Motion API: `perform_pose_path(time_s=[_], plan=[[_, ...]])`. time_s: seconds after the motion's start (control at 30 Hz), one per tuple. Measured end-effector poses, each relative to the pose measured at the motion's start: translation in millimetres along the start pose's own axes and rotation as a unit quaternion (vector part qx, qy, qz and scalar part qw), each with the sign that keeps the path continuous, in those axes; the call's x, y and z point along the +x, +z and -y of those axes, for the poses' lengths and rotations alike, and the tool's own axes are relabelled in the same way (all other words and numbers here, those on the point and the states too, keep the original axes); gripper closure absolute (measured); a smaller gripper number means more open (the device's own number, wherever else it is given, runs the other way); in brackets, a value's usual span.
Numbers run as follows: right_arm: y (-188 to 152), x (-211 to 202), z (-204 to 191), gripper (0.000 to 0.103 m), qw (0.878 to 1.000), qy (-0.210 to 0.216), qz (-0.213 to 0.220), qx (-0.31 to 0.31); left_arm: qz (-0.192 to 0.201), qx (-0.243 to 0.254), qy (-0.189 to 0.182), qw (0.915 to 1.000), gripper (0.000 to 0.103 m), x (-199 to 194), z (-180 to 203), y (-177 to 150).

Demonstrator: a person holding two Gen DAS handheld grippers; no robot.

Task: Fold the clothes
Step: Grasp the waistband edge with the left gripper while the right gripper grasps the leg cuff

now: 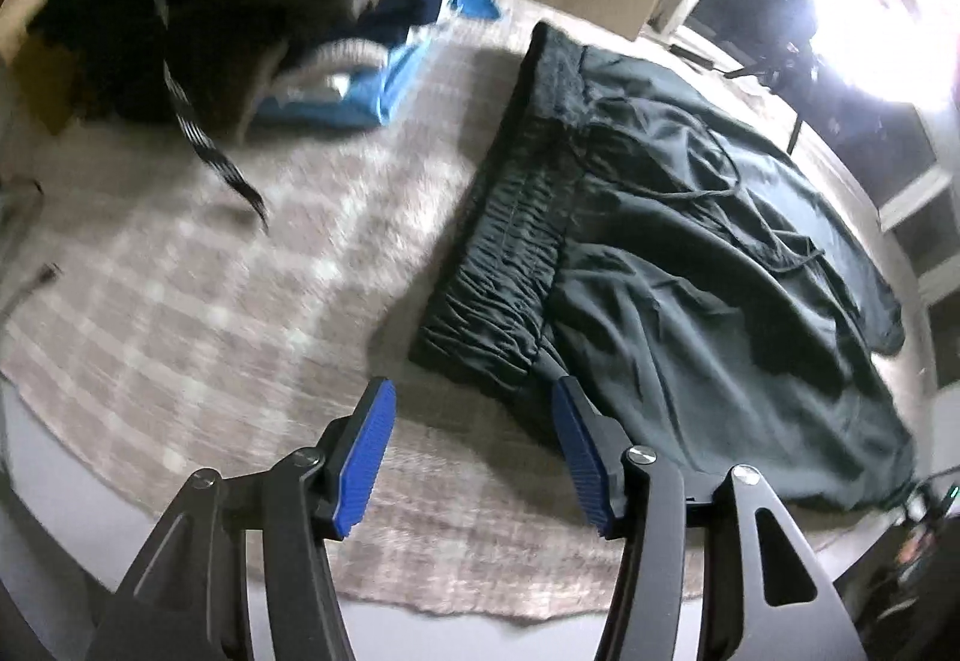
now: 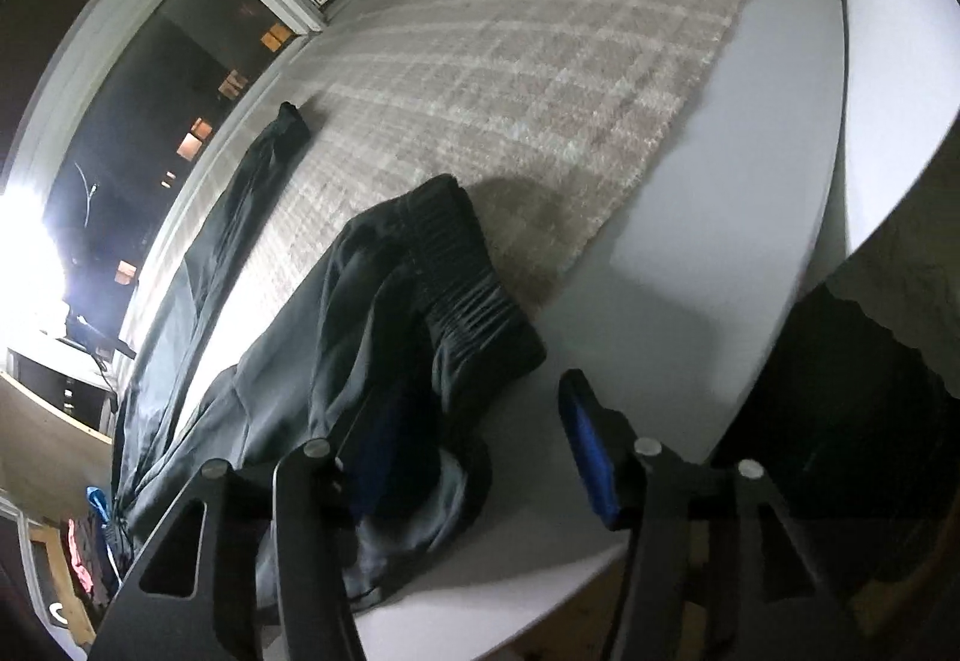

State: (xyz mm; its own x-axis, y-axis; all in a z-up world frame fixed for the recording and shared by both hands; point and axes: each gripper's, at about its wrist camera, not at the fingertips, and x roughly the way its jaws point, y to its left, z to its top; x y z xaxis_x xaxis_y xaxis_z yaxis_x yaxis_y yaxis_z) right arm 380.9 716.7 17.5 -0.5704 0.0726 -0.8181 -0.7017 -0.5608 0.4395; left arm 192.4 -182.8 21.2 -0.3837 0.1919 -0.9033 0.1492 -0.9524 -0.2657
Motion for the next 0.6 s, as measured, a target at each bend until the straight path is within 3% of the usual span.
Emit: perform_pose_path(time_s=[0.13,0.27,0.3,0.33,0.37,0.6], plan=[[-6,3,-14,0.051,1.0,0.004,-0.005,-0.009,-0.008,-0.015,-0.029,0.9994,0.051,13,9,5],[-5,9,-23,0.051,1.0,0.014,-0.008,-0.005,-0.006,-0.017,-0.017,0.9997,0.053,20,17,14],[-4,6,-22,0.05,1.0,0.018,-0.004,0.004,-0.004,-0.021,-0.01,0.9997,0.067,21,18,15],[-4,3,-20,0.051,1.0,0.023,0.0,0.012,-0.003,-0.024,-0.005,0.9997,0.089,20,17,17],[-3,0,-18,0.051,0.999,0.027,0.004,0.02,-0.001,-0.031,-0.009,0.9995,0.101,19,14,17],[-8,-26,10,0.047,0.996,0.033,0.034,0.076,0.02,-0.055,-0.02,0.9981,0.103,-4,-8,16]])
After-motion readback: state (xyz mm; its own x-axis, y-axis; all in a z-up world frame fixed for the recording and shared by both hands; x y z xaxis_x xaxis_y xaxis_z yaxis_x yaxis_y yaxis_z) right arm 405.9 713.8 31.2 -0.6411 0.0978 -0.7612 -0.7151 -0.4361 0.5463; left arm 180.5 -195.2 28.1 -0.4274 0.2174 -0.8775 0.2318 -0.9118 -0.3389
